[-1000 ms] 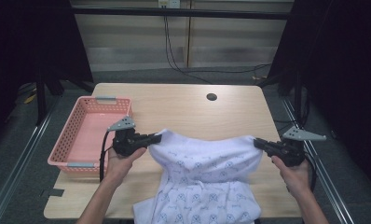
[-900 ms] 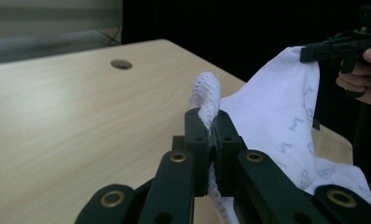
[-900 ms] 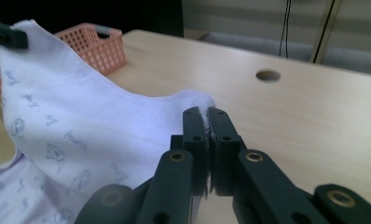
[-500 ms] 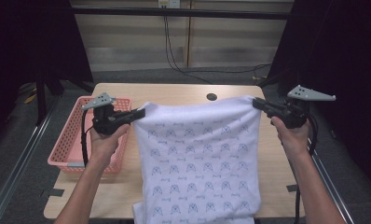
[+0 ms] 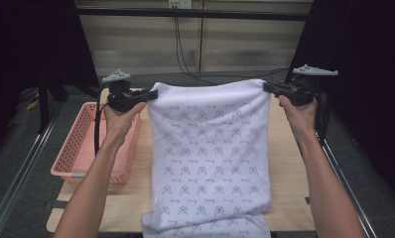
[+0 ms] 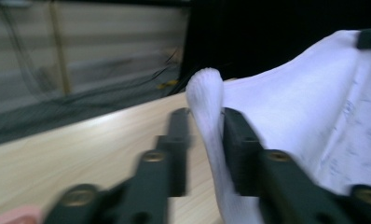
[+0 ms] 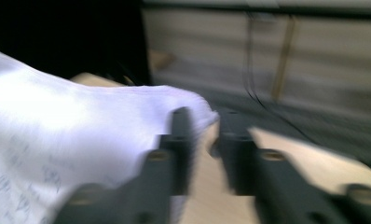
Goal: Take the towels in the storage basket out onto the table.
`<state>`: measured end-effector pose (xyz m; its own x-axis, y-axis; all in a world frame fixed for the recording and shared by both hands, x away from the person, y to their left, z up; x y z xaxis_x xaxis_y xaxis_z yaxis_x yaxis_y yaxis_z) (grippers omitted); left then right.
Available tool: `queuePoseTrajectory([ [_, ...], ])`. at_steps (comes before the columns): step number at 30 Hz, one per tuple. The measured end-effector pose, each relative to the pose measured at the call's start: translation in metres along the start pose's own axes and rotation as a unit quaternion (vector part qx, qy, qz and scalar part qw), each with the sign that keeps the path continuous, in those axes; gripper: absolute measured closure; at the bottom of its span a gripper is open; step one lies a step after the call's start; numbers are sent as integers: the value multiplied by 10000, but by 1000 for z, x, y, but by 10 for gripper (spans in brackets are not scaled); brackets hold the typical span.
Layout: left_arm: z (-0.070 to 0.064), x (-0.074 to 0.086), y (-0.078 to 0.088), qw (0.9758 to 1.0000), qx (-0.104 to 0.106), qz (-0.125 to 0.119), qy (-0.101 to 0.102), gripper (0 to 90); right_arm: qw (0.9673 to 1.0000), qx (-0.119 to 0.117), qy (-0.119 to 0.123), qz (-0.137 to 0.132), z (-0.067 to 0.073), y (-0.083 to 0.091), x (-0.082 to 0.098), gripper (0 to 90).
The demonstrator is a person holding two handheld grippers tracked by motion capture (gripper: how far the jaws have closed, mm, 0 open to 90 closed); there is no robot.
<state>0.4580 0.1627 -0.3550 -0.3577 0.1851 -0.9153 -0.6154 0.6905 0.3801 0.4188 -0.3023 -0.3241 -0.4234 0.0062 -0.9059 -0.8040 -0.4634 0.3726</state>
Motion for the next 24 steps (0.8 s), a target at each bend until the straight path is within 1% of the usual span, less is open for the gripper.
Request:
queuePoseTrajectory([
  [1, 4, 6, -8, 9999, 31, 157, 15, 608, 9996, 228, -22, 181, -6, -9, 5, 636],
  [2, 4, 11, -12, 9997, -27, 247, 45, 611, 9983, 464, -136, 317, -13, -18, 13, 567],
  [3, 4, 15, -15, 9996, -10, 255, 93, 595, 9979, 460, -277, 368, -18, -22, 20, 559],
  [4, 3, 20, -17, 9995, 116, 282, 123, 586, 9977, 421, -374, 370, -20, -24, 24, 559],
  [5, -1, 25, -19, 9992, 160, 332, 118, 587, 9978, 369, -411, 357, -20, -25, 31, 556],
  [6, -3, 28, -20, 9990, 181, 407, 38, 587, 9980, 320, -325, 433, -18, -25, 39, 543],
  [7, -8, 33, -20, 9986, 216, 489, -28, 587, 9978, 306, -310, 508, -16, -25, 44, 539],
  [8, -12, 37, -18, 9984, 301, 476, 3, 587, 9977, 261, -252, 568, -12, -23, 52, 539],
  [9, -12, 37, -18, 9984, 301, 476, 3, 598, 9978, 169, -220, 594, -8, -18, 58, 537],
  [10, -19, 43, -13, 9979, 445, 461, 22, 606, 9981, 99, -185, 580, -6, -14, 62, 532],
  [11, -25, 48, -9, 9976, 530, 432, 45, 611, 9980, 25, -175, 604, -3, -9, 68, 532],
  [12, -30, 51, -6, 9971, 593, 478, 20, 624, 9980, -47, -99, 623, 2, -2, 73, 532],
  [13, -39, 58, 0, 9957, 745, 546, -82, 638, 9980, -116, -75, 622, 5, 3, 78, 531],
  [14, -45, 63, 4, 9951, 797, 563, -143, 651, 9976, -246, -48, 649, 12, 13, 86, 524],
  [15, -53, 71, 10, 9939, 889, 627, -175, 654, 9972, -328, -27, 675, 17, 20, 91, 525],
  [16, -61, 79, 17, 9921, 1067, 630, -199, 663, 9967, -438, 55, 684, 24, 29, 100, 526],
  [17, -69, 87, 23, 9906, 1184, 666, -184, 684, 9957, -502, 103, 775, 31, 38, 108, 525],
  [18, -78, 96, 30, 9888, 1259, 758, -242, 686, 9947, -561, 129, 852, 38, 46, 118, 525],
  [19, -87, 105, 36, 9867, 1376, 809, -290, 689, 9931, -696, 155, 929, 45, 55, 129, 526],
  [20, -95, 115, 43, 9841, 1503, 892, -321, 696, 9912, -769, 185, 1057, 51, 63, 141, 526],
  [21, -102, 125, 50, 9809, 1627, 993, -397, 696, 9900, -810, 208, 1137, 57, 71, 152, 529],
  [22, -109, 137, 55, 9790, 1671, 1096, -401, 698, 9878, -897, 226, 1253, 61, 78, 164, 531],
  [23, -115, 148, 59, 9777, 1684, 1206, -360, 696, 9849, -931, 254, 1437, 64, 83, 177, 530],
  [24, -119, 159, 62, 9750, 1768, 1309, -309, 690, 9834, -908, 230, 1554, 66, 86, 188, 529],
])
Point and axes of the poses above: each handheld gripper's, and its own axes: y roughly backward along the jaws, x roughly out of its underside, z roughly to its left, the point moved 2 cm from there along -y, roughly forward along the jaws, and after that the axes turned 6 degrees about -y, right-handed, at the moved point
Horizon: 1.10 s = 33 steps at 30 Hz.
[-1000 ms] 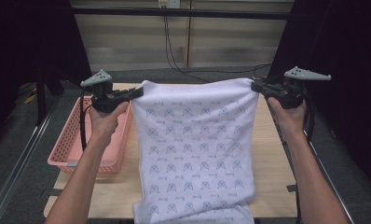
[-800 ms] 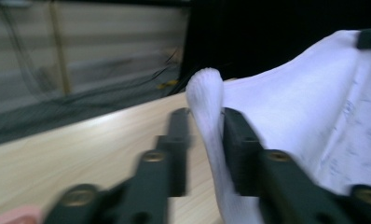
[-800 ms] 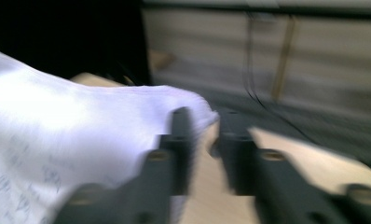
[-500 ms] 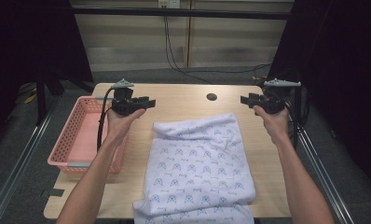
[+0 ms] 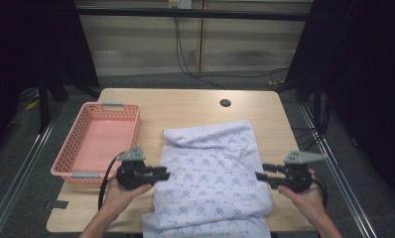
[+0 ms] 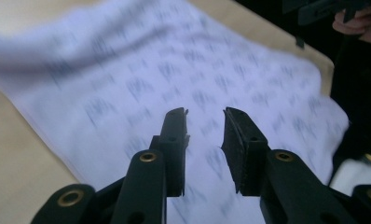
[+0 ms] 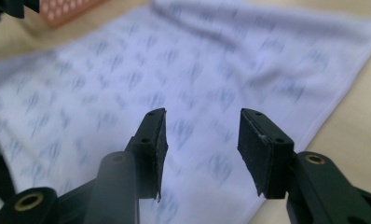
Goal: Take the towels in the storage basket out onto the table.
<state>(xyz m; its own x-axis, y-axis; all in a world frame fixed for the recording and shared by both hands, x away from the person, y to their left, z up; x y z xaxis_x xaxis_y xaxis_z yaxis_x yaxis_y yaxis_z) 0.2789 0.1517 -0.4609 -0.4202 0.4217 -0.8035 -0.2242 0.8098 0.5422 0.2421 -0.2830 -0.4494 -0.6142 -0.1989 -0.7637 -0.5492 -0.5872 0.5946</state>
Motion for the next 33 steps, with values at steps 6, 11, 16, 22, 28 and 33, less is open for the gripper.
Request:
queuePoseTrajectory([
  [6, -37, 37, 0, 9986, 415, 335, -44, 610, 9986, -110, -28, 519, 21, -2, 48, 484],
  [11, -31, 44, -20, 9967, 218, 779, -55, 517, 9984, -315, 80, 452, 26, -5, 49, 402],
  [16, -23, 44, -33, 9944, 29, 1024, -246, 548, 9951, -375, 293, 869, 19, -40, 41, 393],
  [22, -31, 50, -29, 9923, 233, 1186, -268, 845, 9923, -306, 371, 1139, 20, -43, 49, 759],
  [28, -55, 52, -29, 9826, 722, 1644, -480, 855, 9867, -507, 359, 1504, 34, -24, 63, 811],
  [33, -69, 53, -29, 9755, 1068, 1870, -444, 853, 9786, -621, 496, 1898, 46, -16, 67, 809],
])
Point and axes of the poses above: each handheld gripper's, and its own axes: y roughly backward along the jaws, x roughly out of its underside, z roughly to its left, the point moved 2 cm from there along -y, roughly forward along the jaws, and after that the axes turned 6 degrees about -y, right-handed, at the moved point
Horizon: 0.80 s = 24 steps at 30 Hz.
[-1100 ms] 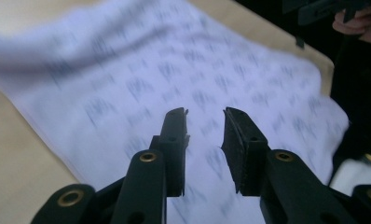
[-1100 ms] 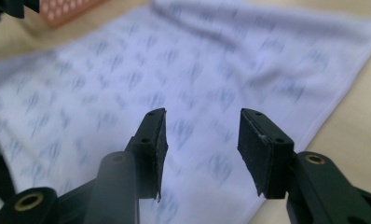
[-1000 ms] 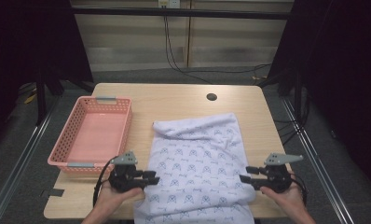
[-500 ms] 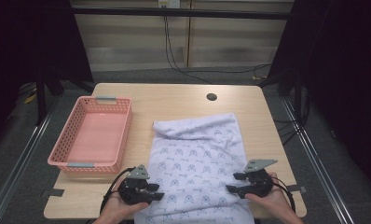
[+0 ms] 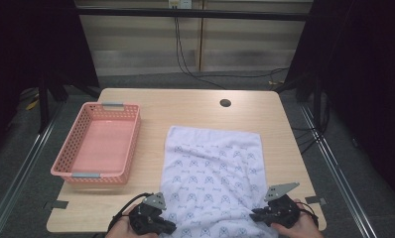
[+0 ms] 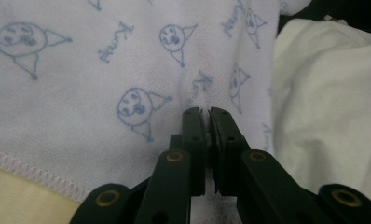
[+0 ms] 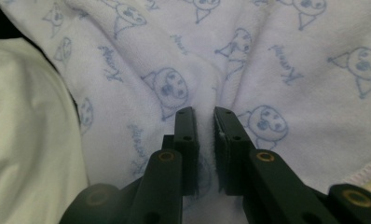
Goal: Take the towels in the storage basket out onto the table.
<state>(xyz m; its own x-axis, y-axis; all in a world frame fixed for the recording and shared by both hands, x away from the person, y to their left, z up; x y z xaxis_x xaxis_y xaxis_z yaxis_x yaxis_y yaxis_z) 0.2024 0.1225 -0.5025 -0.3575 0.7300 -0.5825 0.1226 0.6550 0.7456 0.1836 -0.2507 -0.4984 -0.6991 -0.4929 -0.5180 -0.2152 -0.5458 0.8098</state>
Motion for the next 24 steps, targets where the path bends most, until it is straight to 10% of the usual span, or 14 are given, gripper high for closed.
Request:
queuePoseTrajectory([
  [4, -5, -1, 9, 9992, 337, -187, 53, 794, 9997, -195, 24, 139, 7, 5, 7, 767],
  [10, 35, -23, 25, 9941, -300, -1039, 122, 619, 9945, 146, -252, -1002, -16, 18, -7, 597],
  [16, 87, -37, 1, 9902, -1058, -847, 348, 641, 9932, 657, -311, -904, -51, -3, -29, 545],
  [24, 81, -16, 11, 9923, -992, -684, 277, 885, 9933, 803, -67, -823, -51, -18, -34, 512],
])
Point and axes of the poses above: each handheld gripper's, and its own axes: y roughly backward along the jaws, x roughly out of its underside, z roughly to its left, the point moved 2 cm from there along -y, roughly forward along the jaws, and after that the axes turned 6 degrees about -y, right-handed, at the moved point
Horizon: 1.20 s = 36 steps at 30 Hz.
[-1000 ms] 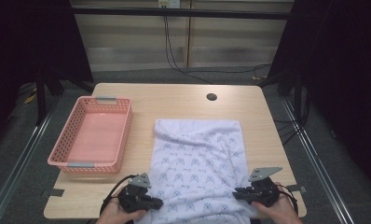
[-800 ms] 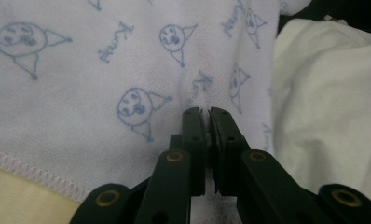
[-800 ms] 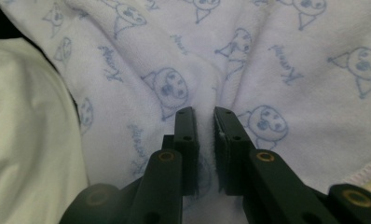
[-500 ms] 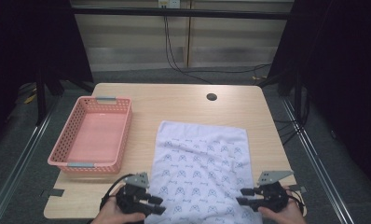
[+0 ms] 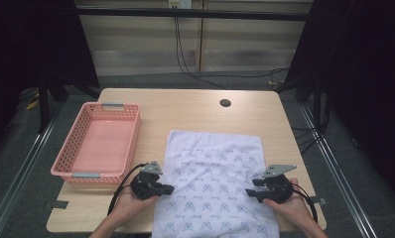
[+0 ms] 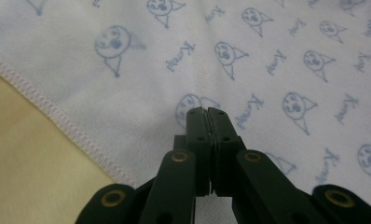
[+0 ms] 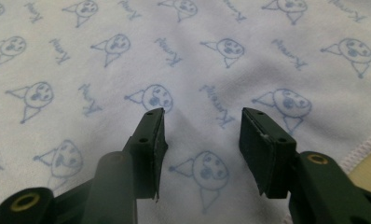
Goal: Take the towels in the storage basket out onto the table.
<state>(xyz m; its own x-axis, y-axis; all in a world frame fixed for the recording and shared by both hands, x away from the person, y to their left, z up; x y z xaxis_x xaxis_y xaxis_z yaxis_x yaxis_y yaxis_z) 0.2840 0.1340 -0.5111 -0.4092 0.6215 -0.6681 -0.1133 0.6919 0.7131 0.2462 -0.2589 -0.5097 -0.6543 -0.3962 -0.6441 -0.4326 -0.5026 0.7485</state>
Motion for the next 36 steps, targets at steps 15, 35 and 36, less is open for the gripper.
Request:
queuePoseTrajectory([
  [15, -42, 28, 19, 9983, 496, 266, -155, 852, 9974, -560, 79, 438, 24, 25, 27, 878],
  [35, 56, -52, -8, 9935, -605, -703, 654, 574, 9957, 329, -768, -410, -82, -13, -53, 484],
  [36, 59, -53, -10, 9937, -645, -675, 618, 559, 9951, 481, -758, -424, -87, -16, -53, 478],
])
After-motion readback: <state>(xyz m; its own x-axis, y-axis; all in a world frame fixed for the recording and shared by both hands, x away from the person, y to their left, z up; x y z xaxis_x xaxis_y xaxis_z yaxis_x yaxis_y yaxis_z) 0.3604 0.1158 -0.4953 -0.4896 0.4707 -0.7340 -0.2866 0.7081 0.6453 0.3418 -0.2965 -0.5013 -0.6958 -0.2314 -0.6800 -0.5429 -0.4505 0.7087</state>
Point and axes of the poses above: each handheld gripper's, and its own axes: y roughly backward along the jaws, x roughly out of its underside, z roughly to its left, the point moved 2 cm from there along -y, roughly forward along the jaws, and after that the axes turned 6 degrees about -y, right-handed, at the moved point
